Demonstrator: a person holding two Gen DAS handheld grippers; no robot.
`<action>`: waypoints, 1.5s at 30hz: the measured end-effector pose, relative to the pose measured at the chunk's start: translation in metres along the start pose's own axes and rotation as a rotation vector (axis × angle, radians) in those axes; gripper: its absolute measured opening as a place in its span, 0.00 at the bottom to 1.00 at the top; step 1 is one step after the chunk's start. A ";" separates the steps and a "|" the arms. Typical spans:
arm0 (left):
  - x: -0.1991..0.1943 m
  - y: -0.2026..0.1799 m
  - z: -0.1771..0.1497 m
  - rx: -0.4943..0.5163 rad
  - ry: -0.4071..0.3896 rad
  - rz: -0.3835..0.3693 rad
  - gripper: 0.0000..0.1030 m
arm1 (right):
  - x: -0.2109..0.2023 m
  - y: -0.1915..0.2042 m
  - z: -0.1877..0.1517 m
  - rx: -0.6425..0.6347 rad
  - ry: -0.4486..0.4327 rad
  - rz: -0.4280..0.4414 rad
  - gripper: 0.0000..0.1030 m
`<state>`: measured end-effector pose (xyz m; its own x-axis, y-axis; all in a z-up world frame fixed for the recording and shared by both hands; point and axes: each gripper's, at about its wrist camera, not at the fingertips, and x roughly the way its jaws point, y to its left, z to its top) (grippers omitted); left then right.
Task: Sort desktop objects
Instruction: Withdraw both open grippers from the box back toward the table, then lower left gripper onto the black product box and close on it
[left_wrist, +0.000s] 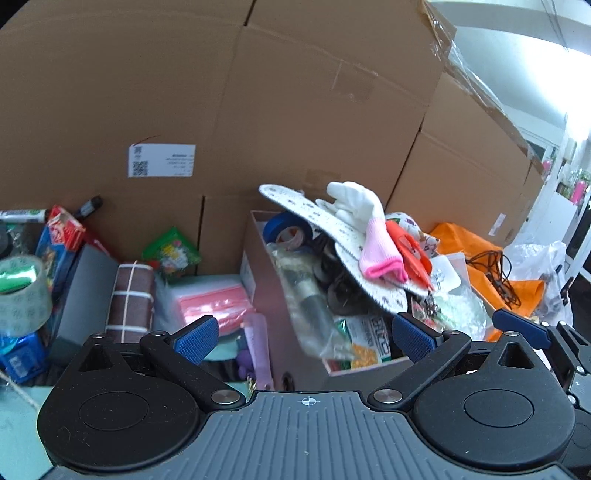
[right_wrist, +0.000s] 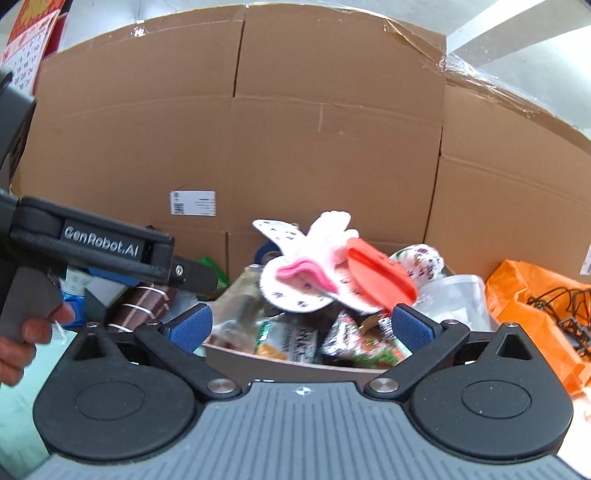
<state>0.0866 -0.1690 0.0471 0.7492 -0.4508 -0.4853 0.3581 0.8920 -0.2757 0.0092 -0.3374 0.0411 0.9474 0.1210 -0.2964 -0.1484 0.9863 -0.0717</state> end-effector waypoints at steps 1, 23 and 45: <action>-0.006 0.003 -0.005 0.001 -0.010 0.005 1.00 | -0.003 0.003 -0.001 0.010 -0.001 0.009 1.00; -0.063 0.125 -0.101 -0.107 -0.047 0.167 0.99 | 0.037 0.122 -0.052 -0.047 0.168 0.283 1.00; -0.001 0.189 -0.026 -0.164 -0.052 0.085 0.84 | 0.149 0.176 -0.022 -0.109 0.140 0.400 0.84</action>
<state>0.1396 -0.0008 -0.0260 0.8019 -0.3683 -0.4703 0.2002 0.9075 -0.3693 0.1185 -0.1486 -0.0363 0.7624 0.4676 -0.4473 -0.5325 0.8461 -0.0230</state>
